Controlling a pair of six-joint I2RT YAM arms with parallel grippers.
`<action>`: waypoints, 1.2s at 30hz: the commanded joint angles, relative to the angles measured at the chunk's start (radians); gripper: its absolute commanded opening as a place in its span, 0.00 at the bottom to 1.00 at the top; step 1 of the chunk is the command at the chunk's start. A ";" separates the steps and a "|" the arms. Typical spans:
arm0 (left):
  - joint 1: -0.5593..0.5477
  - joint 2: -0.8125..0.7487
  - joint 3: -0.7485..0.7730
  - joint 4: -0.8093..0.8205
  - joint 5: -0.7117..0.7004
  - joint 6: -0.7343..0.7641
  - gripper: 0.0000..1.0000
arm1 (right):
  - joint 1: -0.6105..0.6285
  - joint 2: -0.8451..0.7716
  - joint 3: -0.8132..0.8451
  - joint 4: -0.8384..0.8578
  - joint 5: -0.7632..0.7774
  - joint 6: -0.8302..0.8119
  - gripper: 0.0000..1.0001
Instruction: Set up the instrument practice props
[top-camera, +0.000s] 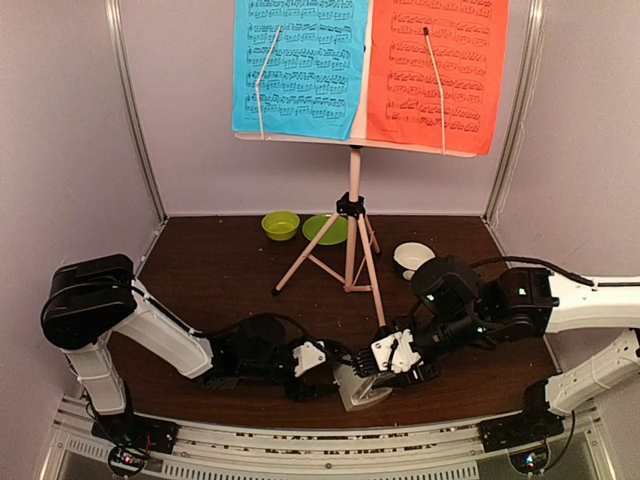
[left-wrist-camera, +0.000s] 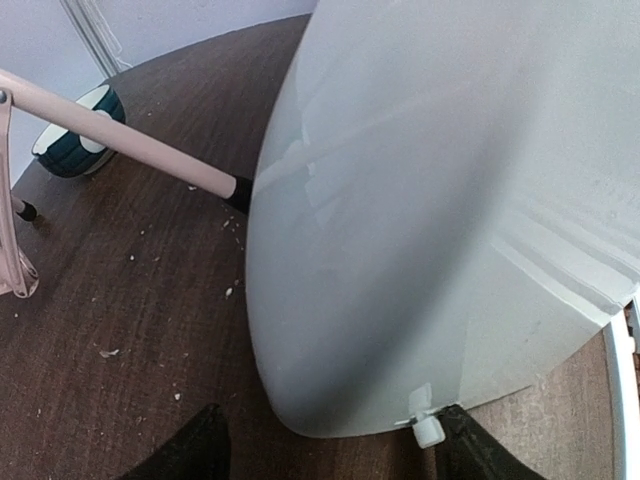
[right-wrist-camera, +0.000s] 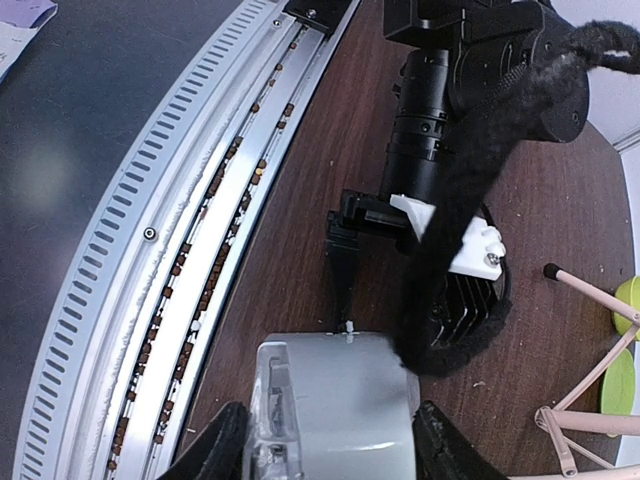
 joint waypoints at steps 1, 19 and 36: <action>-0.003 0.007 0.034 -0.002 0.028 0.027 0.69 | 0.019 -0.037 0.026 0.047 0.011 -0.014 0.00; -0.003 -0.033 -0.008 0.043 0.004 -0.067 0.69 | 0.001 -0.064 -0.032 0.197 0.106 0.145 0.00; -0.009 0.008 -0.077 0.173 0.028 -0.217 0.98 | -0.054 -0.024 -0.031 0.294 0.135 0.271 0.00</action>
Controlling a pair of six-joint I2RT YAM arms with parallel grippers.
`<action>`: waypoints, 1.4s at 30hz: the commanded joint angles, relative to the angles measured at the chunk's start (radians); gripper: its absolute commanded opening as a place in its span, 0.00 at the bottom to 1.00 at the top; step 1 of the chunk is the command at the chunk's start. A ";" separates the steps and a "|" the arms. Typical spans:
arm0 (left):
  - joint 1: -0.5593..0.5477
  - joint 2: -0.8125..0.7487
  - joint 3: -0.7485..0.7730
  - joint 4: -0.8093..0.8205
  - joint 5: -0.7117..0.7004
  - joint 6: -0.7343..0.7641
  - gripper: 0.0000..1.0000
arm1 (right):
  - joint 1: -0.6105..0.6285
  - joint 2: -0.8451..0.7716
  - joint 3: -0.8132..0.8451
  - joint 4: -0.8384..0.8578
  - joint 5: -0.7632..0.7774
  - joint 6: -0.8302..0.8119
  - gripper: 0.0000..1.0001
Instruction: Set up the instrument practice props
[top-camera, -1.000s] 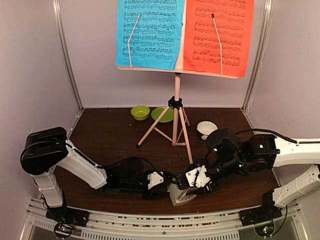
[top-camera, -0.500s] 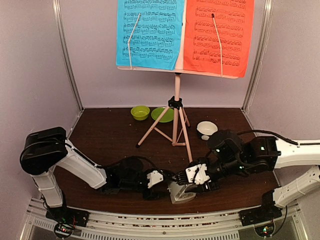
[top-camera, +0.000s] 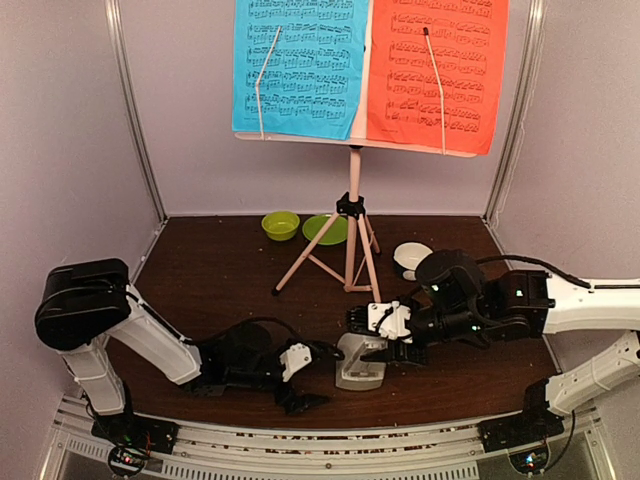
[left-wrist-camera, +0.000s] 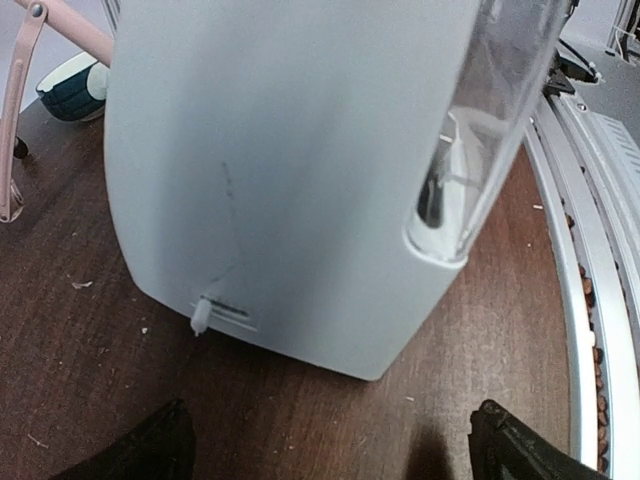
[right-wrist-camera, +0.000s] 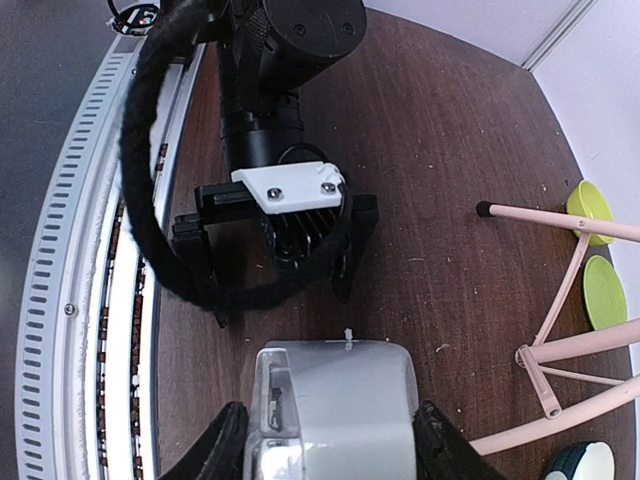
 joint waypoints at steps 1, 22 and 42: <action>-0.006 0.050 0.039 0.103 0.020 -0.051 0.98 | -0.007 -0.011 0.023 0.119 -0.007 0.012 0.00; -0.006 0.084 0.102 0.054 0.054 -0.024 0.80 | -0.008 0.041 0.058 0.117 -0.040 0.008 0.00; -0.006 0.066 0.068 0.065 0.018 -0.038 0.73 | -0.009 0.061 0.069 0.123 -0.046 0.005 0.00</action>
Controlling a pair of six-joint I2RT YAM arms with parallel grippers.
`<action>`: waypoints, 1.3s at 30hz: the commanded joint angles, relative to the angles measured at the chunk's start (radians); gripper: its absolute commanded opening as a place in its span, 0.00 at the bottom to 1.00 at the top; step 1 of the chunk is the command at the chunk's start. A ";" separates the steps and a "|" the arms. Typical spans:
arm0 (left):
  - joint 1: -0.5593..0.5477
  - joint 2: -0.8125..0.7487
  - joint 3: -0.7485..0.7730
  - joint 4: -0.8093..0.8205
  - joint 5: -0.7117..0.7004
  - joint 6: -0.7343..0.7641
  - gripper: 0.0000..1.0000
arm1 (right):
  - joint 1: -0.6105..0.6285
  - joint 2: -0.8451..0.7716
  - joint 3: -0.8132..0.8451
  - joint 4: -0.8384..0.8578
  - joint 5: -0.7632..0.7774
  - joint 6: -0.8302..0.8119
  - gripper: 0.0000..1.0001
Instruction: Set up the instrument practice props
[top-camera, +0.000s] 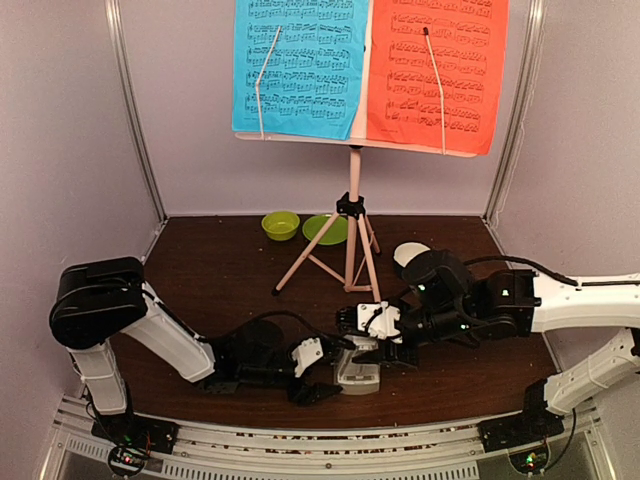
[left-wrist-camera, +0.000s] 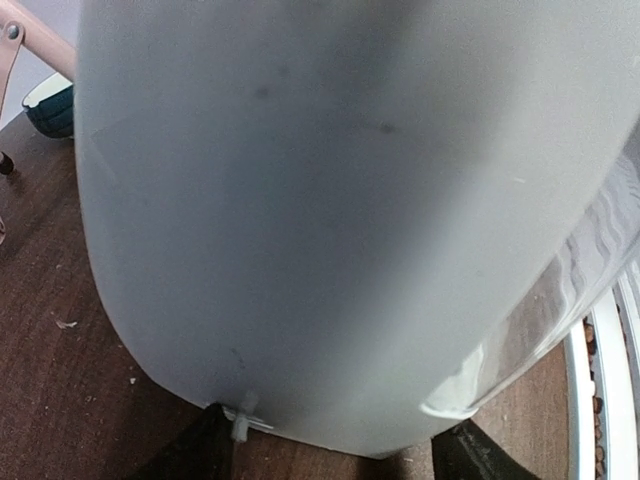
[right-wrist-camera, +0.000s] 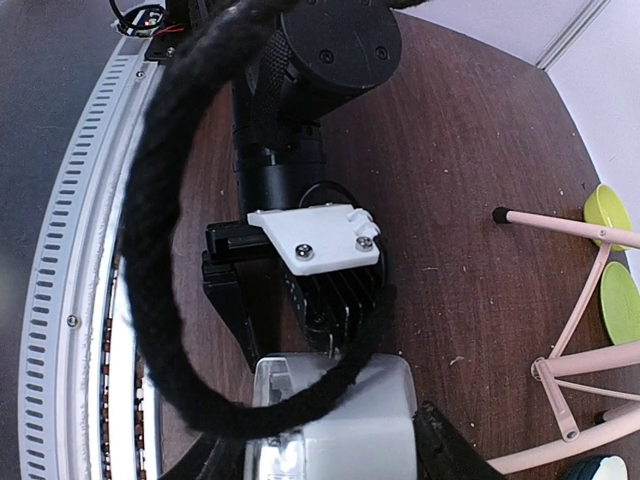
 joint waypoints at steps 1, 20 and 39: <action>-0.005 -0.022 -0.024 0.039 -0.024 -0.003 0.78 | -0.002 0.000 0.052 0.095 -0.009 -0.002 0.00; -0.005 -0.474 -0.057 -0.357 -0.194 -0.028 0.98 | -0.029 -0.013 0.101 0.193 0.065 0.216 0.93; -0.002 -0.375 0.367 -0.707 0.006 0.043 0.98 | -0.181 -0.528 -0.317 0.293 0.081 0.655 1.00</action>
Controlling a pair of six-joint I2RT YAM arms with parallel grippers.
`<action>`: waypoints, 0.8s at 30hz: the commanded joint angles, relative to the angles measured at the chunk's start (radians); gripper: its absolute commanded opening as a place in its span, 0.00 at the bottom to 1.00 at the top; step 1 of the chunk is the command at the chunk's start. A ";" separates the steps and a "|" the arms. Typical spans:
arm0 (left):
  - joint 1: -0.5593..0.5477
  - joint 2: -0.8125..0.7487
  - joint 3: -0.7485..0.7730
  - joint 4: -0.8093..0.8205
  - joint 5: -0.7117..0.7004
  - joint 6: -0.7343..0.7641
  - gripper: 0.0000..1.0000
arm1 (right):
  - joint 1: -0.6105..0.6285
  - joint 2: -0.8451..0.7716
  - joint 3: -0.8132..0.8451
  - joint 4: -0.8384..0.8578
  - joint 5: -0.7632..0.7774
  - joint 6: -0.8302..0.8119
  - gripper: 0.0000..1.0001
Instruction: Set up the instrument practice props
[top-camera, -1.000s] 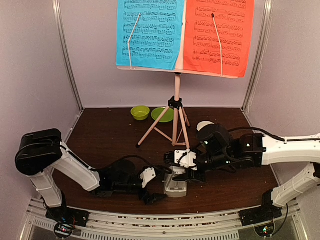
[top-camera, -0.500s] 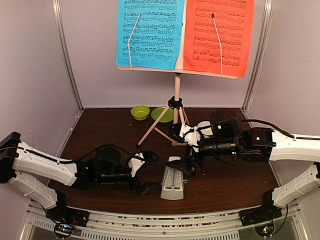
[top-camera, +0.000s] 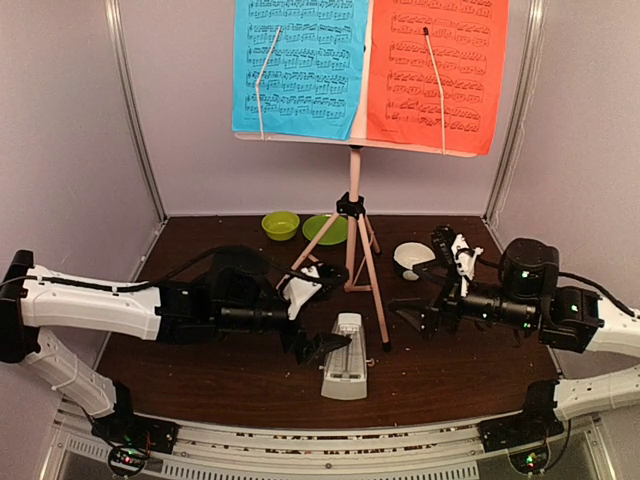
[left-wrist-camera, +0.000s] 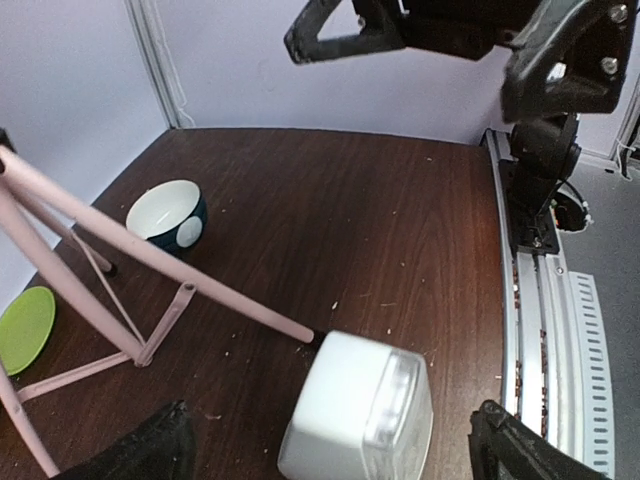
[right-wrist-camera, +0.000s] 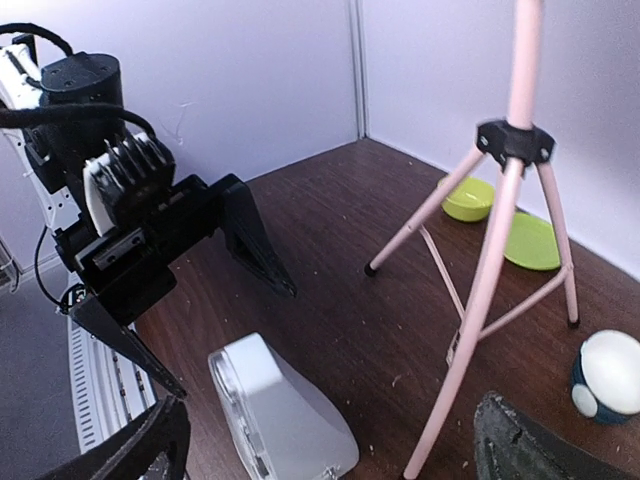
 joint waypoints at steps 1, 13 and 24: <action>-0.001 0.095 0.080 -0.018 0.112 0.012 0.98 | -0.066 -0.125 -0.107 0.010 -0.061 0.172 1.00; 0.081 0.277 0.139 0.019 0.400 0.088 0.77 | -0.174 -0.234 -0.314 -0.013 -0.204 0.310 1.00; 0.080 0.178 0.110 0.041 0.350 0.174 0.29 | -0.269 0.018 -0.336 0.101 -0.438 0.431 0.86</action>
